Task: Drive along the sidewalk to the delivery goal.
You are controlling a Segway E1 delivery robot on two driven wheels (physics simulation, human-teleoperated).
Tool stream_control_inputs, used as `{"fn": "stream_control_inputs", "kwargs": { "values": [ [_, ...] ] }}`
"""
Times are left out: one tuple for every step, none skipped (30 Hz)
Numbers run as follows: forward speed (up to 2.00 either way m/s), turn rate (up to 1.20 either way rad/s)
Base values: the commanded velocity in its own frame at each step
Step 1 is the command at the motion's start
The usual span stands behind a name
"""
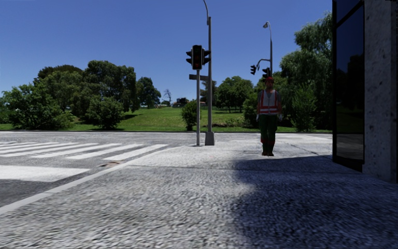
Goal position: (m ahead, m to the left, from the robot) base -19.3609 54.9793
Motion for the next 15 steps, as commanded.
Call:
{"fn": "stream_control_inputs", "kwargs": {
  "values": [
    [2.0, 0.0],
    [2.0, 0.0],
    [2.0, 0.0],
    [2.0, 0.0],
    [2.0, 0.0],
    [2.0, 0.0],
    [2.0, 0.0],
    [2.0, 0.0],
    [2.0, 0.0],
    [2.0, 0.0],
    [2.0, 0.0],
    [2.0, 0.0],
    [2.0, 0.0],
    [2.0, 0.0],
    [2.0, 0.0]
  ]
}}
